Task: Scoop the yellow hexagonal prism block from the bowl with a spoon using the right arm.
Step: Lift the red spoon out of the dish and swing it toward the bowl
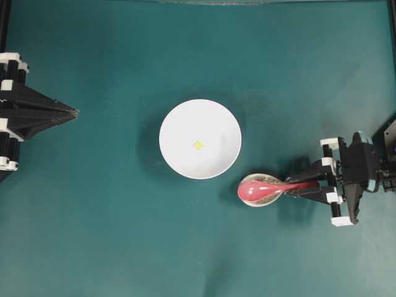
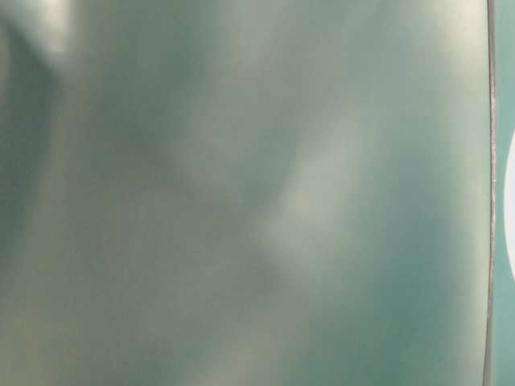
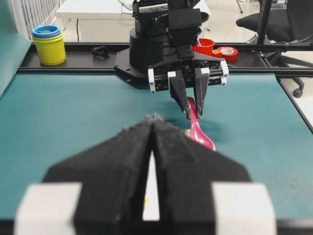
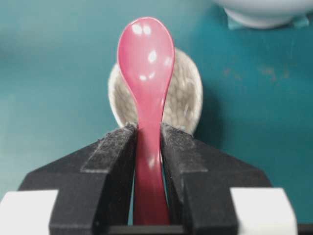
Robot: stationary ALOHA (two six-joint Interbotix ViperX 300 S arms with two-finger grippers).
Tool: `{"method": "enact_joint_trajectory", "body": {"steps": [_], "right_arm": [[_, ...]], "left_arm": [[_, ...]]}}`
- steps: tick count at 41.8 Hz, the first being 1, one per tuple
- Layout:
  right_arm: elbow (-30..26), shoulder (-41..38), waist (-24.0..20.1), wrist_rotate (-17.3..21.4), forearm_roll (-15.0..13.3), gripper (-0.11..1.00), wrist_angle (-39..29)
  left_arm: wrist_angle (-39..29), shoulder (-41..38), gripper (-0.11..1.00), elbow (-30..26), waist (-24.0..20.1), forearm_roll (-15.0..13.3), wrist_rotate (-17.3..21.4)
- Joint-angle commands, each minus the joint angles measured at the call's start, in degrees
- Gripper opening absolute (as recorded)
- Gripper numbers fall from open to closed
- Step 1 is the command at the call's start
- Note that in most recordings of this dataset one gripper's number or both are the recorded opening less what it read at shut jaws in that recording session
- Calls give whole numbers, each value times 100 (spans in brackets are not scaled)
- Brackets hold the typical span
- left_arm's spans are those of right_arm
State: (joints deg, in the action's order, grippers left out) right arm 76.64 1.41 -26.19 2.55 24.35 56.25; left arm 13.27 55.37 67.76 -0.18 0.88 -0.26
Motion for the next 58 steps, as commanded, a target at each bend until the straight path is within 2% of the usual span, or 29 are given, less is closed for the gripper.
{"method": "enact_joint_trajectory", "body": {"steps": [1,17,22,33,44,58], "right_arm": [[-70,378,-26,-53,-9,23,-167],[-334,1723,149,-422,-9,23,-1934],[-589,2259,492,-589,0,23,-2856],[-1547,3129,1635,-905,-18,23,-5326],[-2408,3050,2733,-1046,-70,23,-6829],[-3507,2470,3507,-1011,-79,23,-8543]], "left_arm": [[35,-18,0,-105,9,9,0],[26,-9,0,-105,9,9,18],[26,-9,0,-105,9,9,9],[26,-9,0,-105,9,9,0],[26,-9,0,-114,9,9,-9],[26,-9,0,-105,9,9,0]]}}
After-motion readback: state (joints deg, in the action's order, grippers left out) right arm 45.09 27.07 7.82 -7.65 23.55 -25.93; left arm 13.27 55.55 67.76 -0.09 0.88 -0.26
